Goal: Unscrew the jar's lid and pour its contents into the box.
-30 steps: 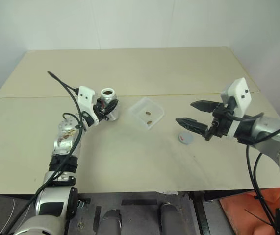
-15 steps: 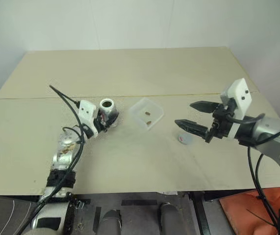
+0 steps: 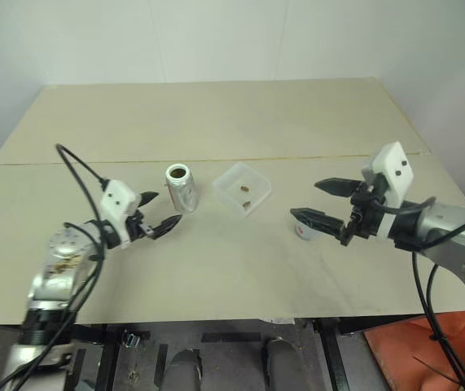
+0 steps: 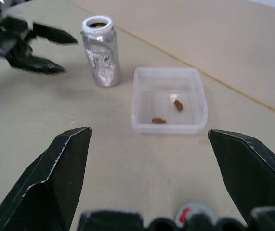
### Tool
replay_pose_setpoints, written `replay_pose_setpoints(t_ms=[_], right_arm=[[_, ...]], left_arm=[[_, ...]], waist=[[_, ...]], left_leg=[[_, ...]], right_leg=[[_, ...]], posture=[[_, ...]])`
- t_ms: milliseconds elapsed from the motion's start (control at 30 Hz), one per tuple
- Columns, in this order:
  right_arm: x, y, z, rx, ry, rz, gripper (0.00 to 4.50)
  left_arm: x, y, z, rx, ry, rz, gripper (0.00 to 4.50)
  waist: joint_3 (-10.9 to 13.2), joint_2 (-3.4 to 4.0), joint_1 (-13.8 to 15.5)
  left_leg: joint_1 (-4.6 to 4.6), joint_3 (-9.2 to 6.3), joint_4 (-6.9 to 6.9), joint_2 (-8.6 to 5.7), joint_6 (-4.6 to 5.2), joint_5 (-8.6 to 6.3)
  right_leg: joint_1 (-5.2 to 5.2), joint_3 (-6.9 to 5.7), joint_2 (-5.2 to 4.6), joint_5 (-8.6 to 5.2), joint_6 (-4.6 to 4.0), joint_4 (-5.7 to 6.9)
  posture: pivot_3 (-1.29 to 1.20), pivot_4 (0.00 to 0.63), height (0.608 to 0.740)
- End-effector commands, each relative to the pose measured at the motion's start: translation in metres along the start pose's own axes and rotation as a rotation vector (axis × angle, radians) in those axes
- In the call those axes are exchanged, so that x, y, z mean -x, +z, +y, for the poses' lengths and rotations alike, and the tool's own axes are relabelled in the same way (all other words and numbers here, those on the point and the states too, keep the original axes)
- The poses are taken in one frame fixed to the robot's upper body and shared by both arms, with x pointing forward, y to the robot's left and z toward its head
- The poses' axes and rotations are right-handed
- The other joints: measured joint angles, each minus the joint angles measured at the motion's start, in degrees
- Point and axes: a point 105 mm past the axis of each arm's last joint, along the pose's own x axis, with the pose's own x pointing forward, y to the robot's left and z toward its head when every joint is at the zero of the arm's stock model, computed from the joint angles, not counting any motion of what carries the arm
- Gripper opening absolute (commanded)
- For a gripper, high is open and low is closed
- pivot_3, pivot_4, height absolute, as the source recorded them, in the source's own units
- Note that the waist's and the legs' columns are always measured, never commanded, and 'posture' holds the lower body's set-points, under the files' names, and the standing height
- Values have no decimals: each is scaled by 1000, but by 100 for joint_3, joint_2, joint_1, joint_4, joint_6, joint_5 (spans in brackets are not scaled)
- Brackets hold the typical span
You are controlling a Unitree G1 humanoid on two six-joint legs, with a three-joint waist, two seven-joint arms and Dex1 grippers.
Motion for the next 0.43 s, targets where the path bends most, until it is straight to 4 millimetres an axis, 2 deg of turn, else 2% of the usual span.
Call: replay_pose_setpoints(t_ms=[33, 133, 200, 300, 433], right_arm=[[7, 14, 3, 84, 16, -46, 4500], [8, 18, 2, 107, 35, -55, 4500], [9, 21, 1, 117, 51, -72, 4500], [12, 17, 0, 122, 76, -88, 4500], [8, 18, 5, 117, 96, -109, 4500]], left_arm=[[33, 38, -9, -71, -166, -51, 4477], [61, 55, -5, -118, -256, -55, 4477], [70, 64, 1, -134, -264, -62, 4477], [72, 75, 3, -146, -214, -99, 4477], [72, 76, -10, -129, -215, -113, 4477]], waist=[[0, 0, 6], [1, 1, 15], [1, 3, 20], [2, 2, 51], [2, 2, 46]], left_leg=[[1, 1, 0, -1, 0, 0], [3, 5, -3, 1, 1, -1], [5, 7, -5, 2, 3, -2], [5, 8, -5, 2, 4, -3], [2, 8, -4, 2, 5, -3]], right_leg=[[2, 0, -1, 0, 0, -2], [3, 0, -1, -1, 0, -4], [2, 0, 0, -2, -2, -3], [7, 0, -1, -2, -1, -8], [2, 1, -1, -2, -1, -7]], posture=[[0, 150, 740], [0, 150, 740], [0, 150, 740], [0, 150, 740], [0, 150, 740]])
